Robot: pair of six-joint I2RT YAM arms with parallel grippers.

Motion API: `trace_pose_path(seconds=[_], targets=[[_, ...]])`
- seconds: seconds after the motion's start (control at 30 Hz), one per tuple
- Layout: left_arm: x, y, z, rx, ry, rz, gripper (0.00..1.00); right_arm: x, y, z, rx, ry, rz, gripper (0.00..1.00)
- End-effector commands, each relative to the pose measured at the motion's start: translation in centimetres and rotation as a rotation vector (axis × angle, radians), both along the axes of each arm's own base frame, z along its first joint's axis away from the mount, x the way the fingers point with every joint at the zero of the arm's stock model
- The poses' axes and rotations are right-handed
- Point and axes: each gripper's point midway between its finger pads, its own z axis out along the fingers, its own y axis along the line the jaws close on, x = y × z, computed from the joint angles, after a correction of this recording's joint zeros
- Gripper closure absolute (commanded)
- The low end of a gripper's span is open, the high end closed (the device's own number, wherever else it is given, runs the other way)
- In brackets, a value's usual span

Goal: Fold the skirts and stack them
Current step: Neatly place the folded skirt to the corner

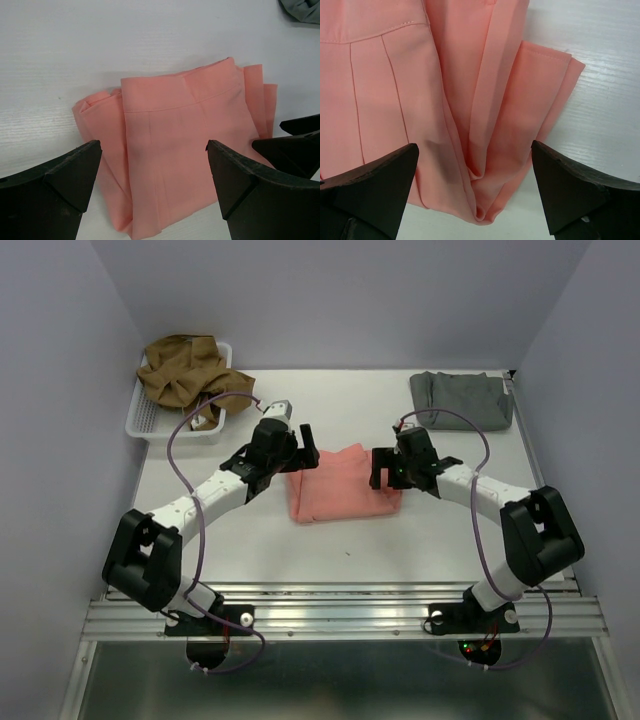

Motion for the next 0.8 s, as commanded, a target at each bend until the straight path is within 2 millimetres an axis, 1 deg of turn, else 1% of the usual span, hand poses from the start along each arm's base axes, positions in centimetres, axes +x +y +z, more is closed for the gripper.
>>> trace_pose_path(seconds=[0.0,0.1,0.17,0.4,0.53,0.63,0.7,0.73,0.77], targets=[[0.3,0.2,-0.5,0.002,-0.004,0.015,0.01,1.7,0.4,1.7,-0.032,-0.072,-0.01,0.0],[0.3,0.1,-0.7,0.003,0.002,0.014,0.01,1.8,-0.2,0.7,-0.067,-0.052,-0.037,0.0],[0.3,0.1,-0.8,0.004,0.005,0.014,0.01,1.6,-0.2,-0.1,-0.089,-0.033,-0.041,0.0],[0.3,0.1,-1.0,0.008,0.008,0.012,0.01,1.5,0.1,-1.3,-0.093,-0.006,-0.061,0.0],[0.2,0.1,-1.3,0.01,0.014,0.011,0.01,1.4,-1.2,-2.1,-0.131,0.012,-0.14,0.0],[0.1,0.1,-1.4,0.012,0.016,0.009,0.01,1.4,-1.4,-2.5,-0.139,0.018,-0.147,0.0],[0.2,0.1,-1.3,0.012,0.015,0.009,0.01,1.4,-1.5,-3.0,-0.149,0.027,-0.164,0.0],[0.2,0.1,-1.3,0.011,0.015,0.011,0.01,1.4,-1.5,-3.6,-0.152,0.042,-0.167,0.0],[0.2,0.1,-1.3,0.01,0.016,0.01,0.01,1.5,-1.5,-3.5,-0.15,0.039,-0.171,0.0]])
